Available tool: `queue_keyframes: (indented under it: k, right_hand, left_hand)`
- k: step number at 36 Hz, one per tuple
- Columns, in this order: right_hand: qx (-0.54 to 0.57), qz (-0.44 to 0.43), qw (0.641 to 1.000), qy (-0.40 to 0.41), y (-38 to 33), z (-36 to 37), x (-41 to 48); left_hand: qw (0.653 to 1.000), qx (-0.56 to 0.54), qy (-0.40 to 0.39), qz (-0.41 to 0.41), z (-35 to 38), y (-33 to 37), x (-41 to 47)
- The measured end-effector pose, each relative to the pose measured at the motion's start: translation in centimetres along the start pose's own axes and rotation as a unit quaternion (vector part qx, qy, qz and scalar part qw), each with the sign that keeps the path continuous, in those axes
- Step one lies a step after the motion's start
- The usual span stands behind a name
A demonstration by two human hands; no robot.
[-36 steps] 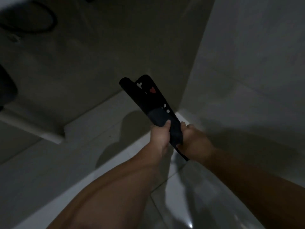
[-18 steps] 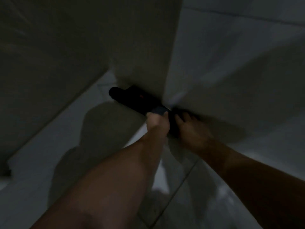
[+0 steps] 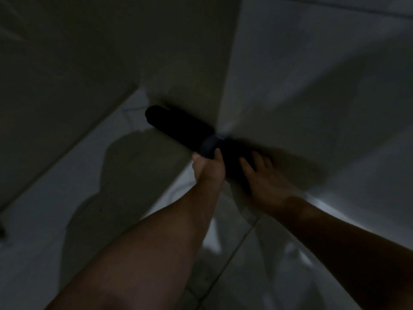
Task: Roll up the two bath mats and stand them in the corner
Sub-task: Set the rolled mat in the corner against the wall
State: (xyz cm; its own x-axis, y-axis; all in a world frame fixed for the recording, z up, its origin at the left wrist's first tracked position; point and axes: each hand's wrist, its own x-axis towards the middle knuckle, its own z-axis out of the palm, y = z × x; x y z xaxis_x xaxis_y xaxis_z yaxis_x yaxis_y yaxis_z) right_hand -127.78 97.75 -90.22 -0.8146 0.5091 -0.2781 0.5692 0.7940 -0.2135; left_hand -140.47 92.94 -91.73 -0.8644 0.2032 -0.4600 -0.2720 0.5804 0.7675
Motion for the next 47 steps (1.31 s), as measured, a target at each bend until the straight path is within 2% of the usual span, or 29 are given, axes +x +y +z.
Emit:
queue_keyframes:
  k: [6,12,16,19,21,23,24,26,28,30,32,34,36,39,44,47]
  right_hand:
    - [0.022,0.011,1.000,0.007,0.2,0.3,-0.3]
    - [0.127,0.060,0.990,-0.010,-0.5,0.0,0.9]
    - [0.030,0.035,0.996,0.082,-0.1,-0.5,0.9]
    - [-0.005,0.007,0.987,0.159,0.4,-0.2,0.8]
    - [-0.015,-0.015,0.993,0.120,0.2,0.3,0.6]
    - [0.028,-0.003,0.999,0.027,-0.1,1.5,0.3]
    - [0.075,0.016,0.997,0.014,-0.3,1.7,0.1]
    - [0.177,0.051,0.981,0.058,-0.9,1.4,0.3]
    - [0.246,0.092,0.963,0.064,-1.3,0.5,1.4]
    - [0.290,0.119,0.950,0.008,-1.3,-0.6,2.6]
    - [0.287,0.127,0.948,-0.046,-1.0,-1.6,3.5]
    - [0.309,0.137,0.938,-0.073,-0.6,-2.1,4.1]
    - [0.359,0.150,0.917,-0.088,-0.7,-2.1,4.2]
    - [0.347,0.116,0.927,-0.081,-1.9,-1.6,4.0]
    - [0.294,0.063,0.948,-0.105,-3.3,-0.8,3.7]
    - [0.321,0.028,0.935,-0.148,-4.0,-1.3,4.0]
  left_hand:
    - [0.999,-0.033,-0.016,-0.003,-0.2,-1.0,-0.4]
    - [0.988,-0.144,-0.054,-0.017,1.2,-2.9,1.4]
    - [0.971,-0.207,-0.122,0.005,0.2,-0.4,-0.7]
    - [0.956,-0.255,-0.145,-0.014,-0.1,0.4,-1.5]
    - [0.958,-0.258,-0.121,-0.026,-0.5,-0.2,-1.7]
    - [0.972,-0.213,-0.093,-0.034,-0.5,-1.0,-1.0]
    - [0.980,-0.180,-0.082,-0.028,-0.2,-1.7,-0.1]
    - [0.990,-0.125,-0.057,-0.009,0.6,-3.3,2.2]
    - [0.994,-0.099,-0.039,-0.004,1.0,-3.9,3.8]
    - [0.997,-0.073,-0.036,0.006,0.1,-2.5,2.5]
    - [0.999,-0.020,-0.028,0.027,-1.2,-0.7,0.5]
    - [0.998,0.040,-0.025,0.052,-1.9,-0.3,0.5]
    - [0.996,0.055,-0.035,0.057,-2.4,-0.2,0.8]
    - [0.999,0.007,-0.032,0.032,-2.8,-0.3,1.2]
    - [0.999,0.031,-0.017,-0.014,-3.5,-1.2,2.2]
    - [0.998,0.052,-0.020,-0.026,-4.3,-0.5,1.5]
